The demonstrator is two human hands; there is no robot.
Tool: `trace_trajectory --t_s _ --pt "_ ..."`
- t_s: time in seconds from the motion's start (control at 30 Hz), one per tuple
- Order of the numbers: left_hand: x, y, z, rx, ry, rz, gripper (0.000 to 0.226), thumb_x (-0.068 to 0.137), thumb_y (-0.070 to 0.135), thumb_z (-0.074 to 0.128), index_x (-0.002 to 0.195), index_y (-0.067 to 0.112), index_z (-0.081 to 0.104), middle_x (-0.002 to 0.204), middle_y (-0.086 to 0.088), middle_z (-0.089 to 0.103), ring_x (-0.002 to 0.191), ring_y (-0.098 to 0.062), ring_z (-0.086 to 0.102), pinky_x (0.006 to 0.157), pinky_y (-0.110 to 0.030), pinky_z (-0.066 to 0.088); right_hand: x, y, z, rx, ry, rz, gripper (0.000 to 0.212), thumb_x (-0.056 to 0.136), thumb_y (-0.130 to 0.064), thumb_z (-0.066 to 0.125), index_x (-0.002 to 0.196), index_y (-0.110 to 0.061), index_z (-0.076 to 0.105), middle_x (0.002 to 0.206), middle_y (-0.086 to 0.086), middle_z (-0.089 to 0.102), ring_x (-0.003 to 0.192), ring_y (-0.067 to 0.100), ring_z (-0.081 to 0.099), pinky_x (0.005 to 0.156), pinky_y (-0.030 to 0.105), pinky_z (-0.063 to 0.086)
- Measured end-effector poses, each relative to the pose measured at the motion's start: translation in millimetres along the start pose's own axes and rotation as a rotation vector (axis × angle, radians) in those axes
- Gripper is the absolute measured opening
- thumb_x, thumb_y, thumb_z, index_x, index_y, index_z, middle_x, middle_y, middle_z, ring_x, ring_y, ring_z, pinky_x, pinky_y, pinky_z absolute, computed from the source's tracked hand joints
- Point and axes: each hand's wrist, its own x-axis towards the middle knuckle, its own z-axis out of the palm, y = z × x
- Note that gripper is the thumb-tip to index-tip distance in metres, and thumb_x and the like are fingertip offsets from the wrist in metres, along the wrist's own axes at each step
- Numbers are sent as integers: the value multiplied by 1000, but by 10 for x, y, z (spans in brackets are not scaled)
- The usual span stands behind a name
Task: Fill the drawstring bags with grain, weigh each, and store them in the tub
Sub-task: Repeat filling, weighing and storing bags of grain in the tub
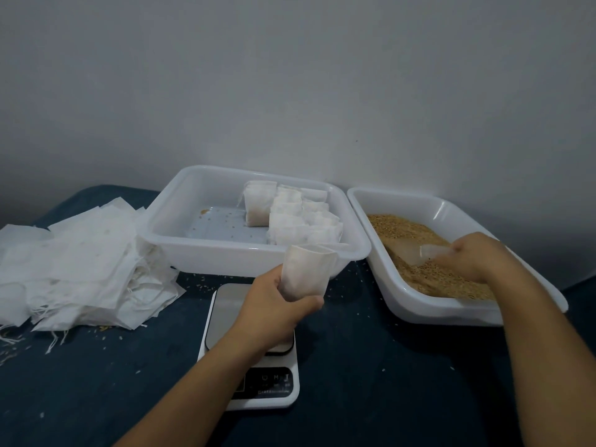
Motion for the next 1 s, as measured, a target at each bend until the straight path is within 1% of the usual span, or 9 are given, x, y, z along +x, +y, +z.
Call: trace_trajectory --t_s 0.07,0.17,0.27,0.37,0.53,0.63,0.77,0.9,1.0 --pt "6 -1 5 40 42 39 23 77 13 86 86 29 73 74 3 72 64 -2 63 57 -17 49 -66 72 51 113 61 7 43 90 -54 71 104 -14 75 93 4 70 87 24 63 73 36 47" --pt "13 -11 -18 110 85 97 28 81 16 84 86 41 71 68 15 69 58 2 59 54 -15 46 -156 99 193 258 133 3 32 92 -46 72 99 -15 74 89 1 69 81 22 62 73 34 45" --pt "16 -16 -70 151 137 128 29 82 17 84 89 42 71 76 20 72 66 2 65 57 -12 47 -280 49 294 410 214 -23 30 92 -52 71 96 -22 70 83 -4 66 80 21 62 73 35 44" --pt "22 -8 -131 187 189 148 34 83 17 84 92 46 68 86 26 72 81 5 67 63 -7 47 -464 -31 287 602 308 -72 37 88 -62 71 82 -25 70 70 -6 64 68 21 61 60 34 45" --pt "79 -37 -244 230 229 112 25 82 23 84 99 37 71 87 21 72 81 -1 67 66 -16 51 -927 -230 47 843 220 -237 32 78 -72 73 99 -48 77 87 -20 76 77 7 67 67 31 50" --pt "99 -52 -325 264 254 101 23 82 28 83 99 38 71 87 21 72 82 -1 66 69 -23 55 -1120 -324 -123 801 113 -363 26 74 -67 75 96 -54 78 95 -21 78 81 -4 72 77 31 51" --pt "117 -75 -416 308 257 91 21 82 30 83 97 38 70 83 20 71 81 2 65 64 -16 48 -1264 -401 -365 613 -25 -488 35 67 -67 82 99 -53 79 97 -21 79 90 -6 73 83 30 51" --pt "117 -88 -434 380 250 112 18 83 29 81 97 34 71 82 18 70 81 2 64 62 -10 44 -1313 -475 -583 352 -41 -545 57 52 -94 72 99 -62 75 81 -13 77 70 9 71 60 31 56" --pt "110 -88 -429 378 225 104 18 83 28 81 97 33 72 81 19 70 79 2 64 61 -9 44 -1287 -535 -701 255 8 -572 42 60 -87 77 96 -66 73 75 -13 74 65 9 68 63 39 58"
